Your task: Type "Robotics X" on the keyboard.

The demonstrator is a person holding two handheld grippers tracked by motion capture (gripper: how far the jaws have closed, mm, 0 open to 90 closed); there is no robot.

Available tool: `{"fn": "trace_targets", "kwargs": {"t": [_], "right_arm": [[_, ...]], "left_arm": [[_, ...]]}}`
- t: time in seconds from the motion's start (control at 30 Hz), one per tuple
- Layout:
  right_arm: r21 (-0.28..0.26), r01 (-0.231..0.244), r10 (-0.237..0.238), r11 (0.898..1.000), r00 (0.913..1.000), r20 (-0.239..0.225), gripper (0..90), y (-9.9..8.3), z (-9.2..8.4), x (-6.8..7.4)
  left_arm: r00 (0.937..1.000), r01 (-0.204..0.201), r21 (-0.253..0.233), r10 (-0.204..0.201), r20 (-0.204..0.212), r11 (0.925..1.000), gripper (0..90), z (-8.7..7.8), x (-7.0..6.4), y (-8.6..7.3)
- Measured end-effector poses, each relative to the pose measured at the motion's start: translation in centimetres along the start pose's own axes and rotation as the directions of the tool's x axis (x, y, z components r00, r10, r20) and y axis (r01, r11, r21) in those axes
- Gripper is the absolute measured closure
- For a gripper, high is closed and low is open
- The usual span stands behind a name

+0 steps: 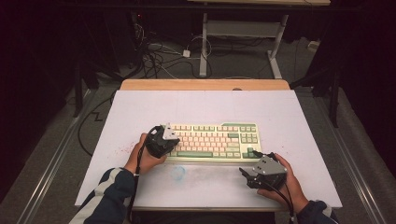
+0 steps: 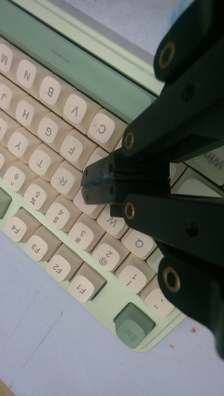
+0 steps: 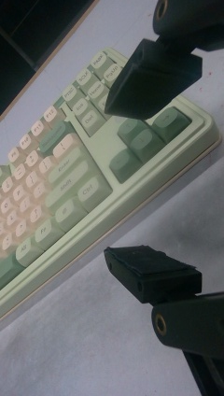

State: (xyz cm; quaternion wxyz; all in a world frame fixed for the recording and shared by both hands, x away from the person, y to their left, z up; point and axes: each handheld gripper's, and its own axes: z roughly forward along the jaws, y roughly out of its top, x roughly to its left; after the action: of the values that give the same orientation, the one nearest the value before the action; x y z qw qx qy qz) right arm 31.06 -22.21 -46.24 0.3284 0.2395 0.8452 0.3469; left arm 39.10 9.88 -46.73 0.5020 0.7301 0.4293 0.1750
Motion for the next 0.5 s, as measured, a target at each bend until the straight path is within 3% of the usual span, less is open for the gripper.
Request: {"fn": "trace_targets", "kwargs": {"t": [0.17,0.3,0.5], "right_arm": [[0.001,0.001,-0.001,1.000,1.0000,-0.002,27.1,-0.04,-0.03,0.02],[0.004,0.001,-0.001,1.000,1.0000,-0.002,27.1,-0.08,-0.05,-0.01],[0.002,0.000,0.000,1.000,1.0000,0.000,27.1,-0.11,-0.19,-0.02]], "left_arm": [[0.9999,-0.008,-0.010,0.008,-0.009,0.9999,87.3,-0.10,-0.02,0.05],[0.9999,-0.013,0.019,0.013,-0.008,0.9997,87.3,0.12,0.14,-0.23],[0.9996,-0.027,-0.036,0.027,-0.013,0.9990,86.9,-0.80,0.05,0.24]]}}
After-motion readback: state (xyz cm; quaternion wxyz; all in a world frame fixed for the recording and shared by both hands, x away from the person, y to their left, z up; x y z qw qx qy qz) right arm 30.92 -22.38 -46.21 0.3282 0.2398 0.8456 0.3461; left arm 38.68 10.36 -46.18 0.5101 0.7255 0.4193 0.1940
